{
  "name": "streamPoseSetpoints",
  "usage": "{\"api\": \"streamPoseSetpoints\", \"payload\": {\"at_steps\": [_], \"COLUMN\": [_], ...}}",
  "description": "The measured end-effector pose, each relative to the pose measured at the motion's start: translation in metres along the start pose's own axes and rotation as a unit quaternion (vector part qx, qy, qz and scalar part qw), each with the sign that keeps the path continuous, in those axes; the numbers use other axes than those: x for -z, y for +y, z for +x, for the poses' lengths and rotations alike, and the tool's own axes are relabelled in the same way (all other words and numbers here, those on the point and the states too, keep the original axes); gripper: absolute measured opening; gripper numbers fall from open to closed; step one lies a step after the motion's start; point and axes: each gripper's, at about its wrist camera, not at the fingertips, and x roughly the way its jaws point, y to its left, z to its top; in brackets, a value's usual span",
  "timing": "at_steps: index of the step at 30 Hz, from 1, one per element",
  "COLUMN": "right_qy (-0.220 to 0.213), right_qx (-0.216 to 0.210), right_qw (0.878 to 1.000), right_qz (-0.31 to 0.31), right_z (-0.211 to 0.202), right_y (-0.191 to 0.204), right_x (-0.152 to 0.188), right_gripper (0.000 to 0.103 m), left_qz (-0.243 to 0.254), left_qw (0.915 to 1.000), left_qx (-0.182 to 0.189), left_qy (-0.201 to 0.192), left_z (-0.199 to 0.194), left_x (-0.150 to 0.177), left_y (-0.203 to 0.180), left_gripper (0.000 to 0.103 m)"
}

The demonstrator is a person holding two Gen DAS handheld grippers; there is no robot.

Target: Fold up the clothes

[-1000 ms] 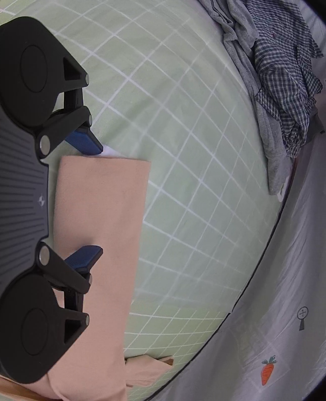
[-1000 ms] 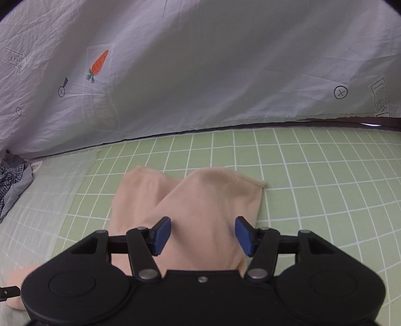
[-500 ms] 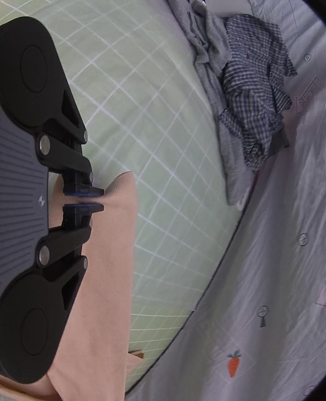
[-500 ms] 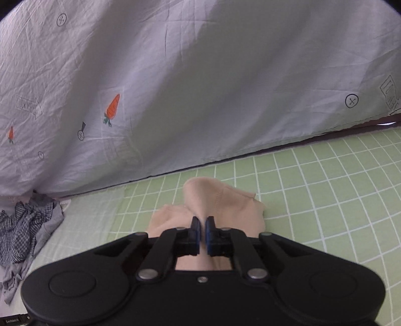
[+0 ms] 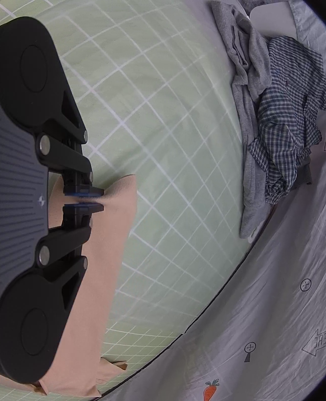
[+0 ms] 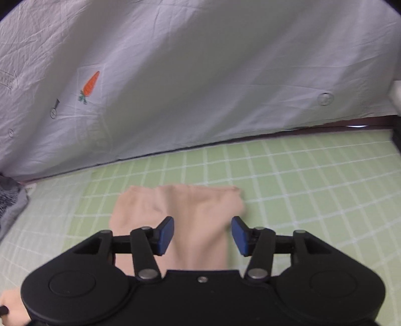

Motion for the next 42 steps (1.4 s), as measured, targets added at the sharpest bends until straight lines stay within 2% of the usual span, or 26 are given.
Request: {"api": "streamPoseSetpoints", "payload": {"at_steps": [6,8,10,12,15,18,22,23,26,27,28,29,30,31,33,37,38,41,42], "right_qy": [0.045,0.042,0.043,0.038,0.026,0.016,0.013,0.012,0.019,0.024,0.026,0.028,0.029,0.029,0.027,0.023,0.022,0.018,0.030], "right_qx": [0.028,0.034,0.048,0.052,0.056,0.066,0.073,0.074,0.078,0.077,0.076,0.074,0.073,0.060,0.029,-0.032,-0.047,-0.092,-0.101], "right_qw": [0.998,0.997,0.995,0.996,0.997,0.997,0.997,0.997,0.997,0.997,0.997,0.997,0.997,0.997,0.999,0.999,0.999,0.995,0.994], "right_qz": [-0.034,-0.050,-0.075,-0.065,-0.040,-0.021,-0.001,0.001,0.015,0.020,0.022,0.025,0.028,0.027,0.024,0.019,0.018,0.014,0.004], "right_z": [-0.012,-0.010,-0.010,-0.016,-0.028,-0.043,-0.067,-0.074,-0.092,-0.097,-0.100,-0.104,-0.107,-0.108,-0.108,-0.109,-0.109,-0.110,-0.104], "right_y": [0.003,0.008,0.012,0.008,-0.003,-0.016,-0.032,-0.036,-0.048,-0.052,-0.054,-0.057,-0.060,-0.057,-0.051,-0.038,-0.035,-0.025,-0.017], "right_x": [0.053,0.064,0.061,0.055,0.050,0.053,0.067,0.072,0.089,0.095,0.099,0.102,0.105,0.106,0.107,0.109,0.109,0.111,0.112], "right_gripper": [0.055,0.058,0.064,0.067,0.074,0.074,0.075,0.075,0.076,0.077,0.078,0.083,0.088,0.102,0.103,0.103,0.103,0.103,0.103], "left_qz": [0.005,0.010,0.014,0.016,0.029,0.062,0.124,0.144,0.215,0.232,0.242,0.248,0.254,0.258,0.244,0.194,0.191,0.190,0.191], "left_qw": [1.0000,0.9999,0.9997,0.9994,0.9975,0.9933,0.9773,0.9703,0.9422,0.9334,0.9297,0.9283,0.9267,0.9272,0.9355,0.9518,0.9546,0.9617,0.9631], "left_qx": [0.002,0.005,0.010,0.022,0.054,0.092,0.171,0.194,0.255,0.268,0.269,0.264,0.259,0.253,0.242,0.228,0.218,0.185,0.176], "left_qy": [-0.007,-0.012,-0.017,-0.024,-0.034,-0.033,-0.016,-0.008,0.034,0.053,0.069,0.084,0.098,0.100,0.082,0.067,0.067,0.070,0.072], "left_z": [-0.002,-0.005,-0.010,-0.016,-0.025,-0.034,-0.049,-0.055,-0.071,-0.072,-0.072,-0.072,-0.071,-0.073,-0.079,-0.086,-0.086,-0.091,-0.093], "left_x": [-0.002,-0.003,-0.004,-0.006,-0.006,0.002,0.027,0.037,0.081,0.096,0.108,0.119,0.130,0.136,0.139,0.133,0.132,0.131,0.132], "left_y": [-0.005,-0.007,-0.009,-0.013,-0.026,-0.054,-0.103,-0.116,-0.153,-0.162,-0.167,-0.169,-0.172,-0.170,-0.160,-0.135,-0.129,-0.111,-0.105], "left_gripper": [0.006,0.006,0.006,0.006,0.005,0.005,0.005,0.005,0.006,0.010,0.012,0.024,0.043,0.053,0.089,0.097,0.102,0.102,0.102]}}
